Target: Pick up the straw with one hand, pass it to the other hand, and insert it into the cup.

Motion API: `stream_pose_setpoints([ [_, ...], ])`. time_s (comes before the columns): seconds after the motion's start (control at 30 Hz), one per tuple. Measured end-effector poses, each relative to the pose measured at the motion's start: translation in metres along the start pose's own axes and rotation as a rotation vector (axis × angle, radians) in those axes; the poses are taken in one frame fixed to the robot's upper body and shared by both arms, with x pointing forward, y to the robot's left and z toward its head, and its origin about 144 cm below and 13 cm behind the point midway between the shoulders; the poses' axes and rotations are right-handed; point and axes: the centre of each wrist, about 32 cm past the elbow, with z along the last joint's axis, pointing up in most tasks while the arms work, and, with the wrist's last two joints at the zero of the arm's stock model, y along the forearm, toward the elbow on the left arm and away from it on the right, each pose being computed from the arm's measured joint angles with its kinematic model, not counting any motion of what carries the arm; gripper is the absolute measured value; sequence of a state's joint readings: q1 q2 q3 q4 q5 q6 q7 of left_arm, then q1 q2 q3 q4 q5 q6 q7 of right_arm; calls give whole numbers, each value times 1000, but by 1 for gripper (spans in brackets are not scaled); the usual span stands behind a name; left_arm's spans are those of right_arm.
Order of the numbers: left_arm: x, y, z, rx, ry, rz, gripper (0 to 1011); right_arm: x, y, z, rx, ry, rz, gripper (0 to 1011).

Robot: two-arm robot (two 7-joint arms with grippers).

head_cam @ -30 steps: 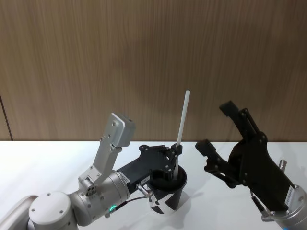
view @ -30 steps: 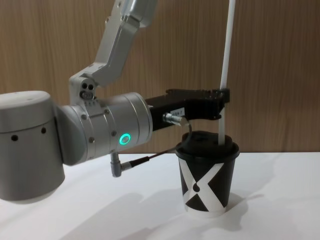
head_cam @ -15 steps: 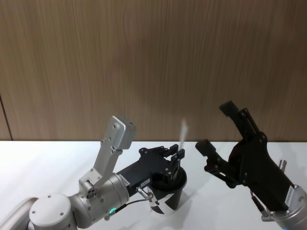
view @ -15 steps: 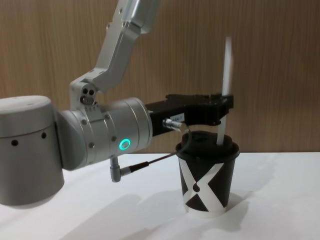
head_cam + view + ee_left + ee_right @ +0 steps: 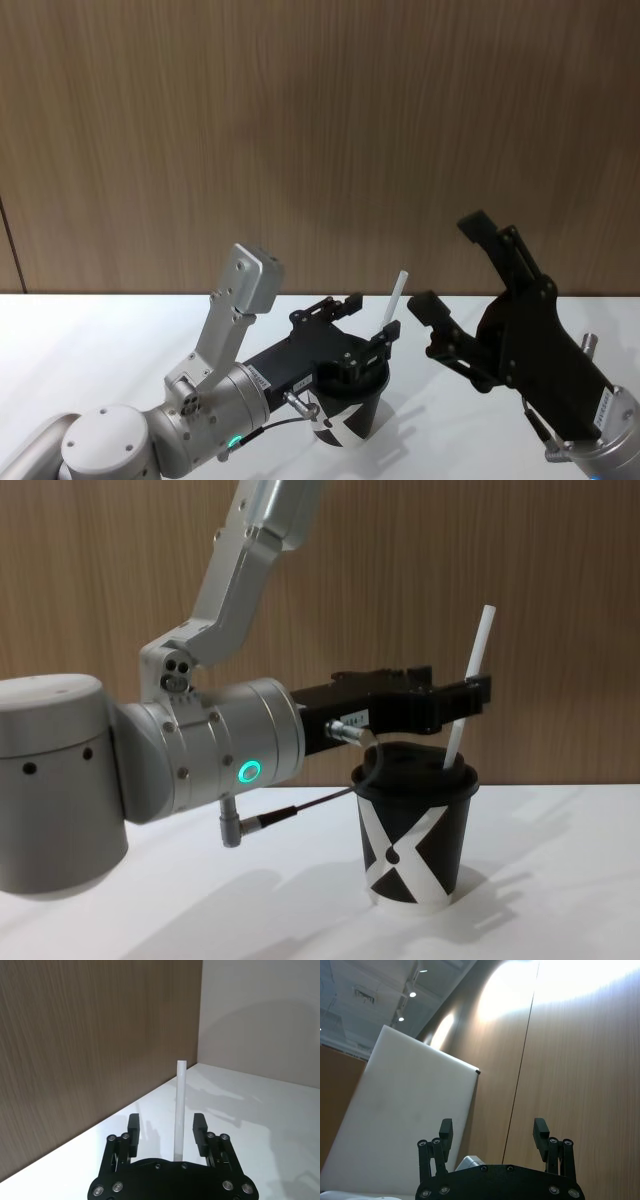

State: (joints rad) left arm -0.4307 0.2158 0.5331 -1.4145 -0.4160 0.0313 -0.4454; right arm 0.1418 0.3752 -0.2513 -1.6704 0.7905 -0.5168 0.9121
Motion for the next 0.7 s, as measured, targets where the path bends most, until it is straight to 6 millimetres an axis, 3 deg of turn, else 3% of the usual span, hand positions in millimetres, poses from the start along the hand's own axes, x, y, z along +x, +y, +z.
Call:
stream_pose_setpoints([
  [0.43, 0, 6, 2, -28, -15, 24, 992, 0, 0, 0, 0, 0, 0, 1001],
  [0.7, 0, 11, 4, -56, -29, 40, 1000, 0, 1, 1, 0, -2, -7, 1001],
])
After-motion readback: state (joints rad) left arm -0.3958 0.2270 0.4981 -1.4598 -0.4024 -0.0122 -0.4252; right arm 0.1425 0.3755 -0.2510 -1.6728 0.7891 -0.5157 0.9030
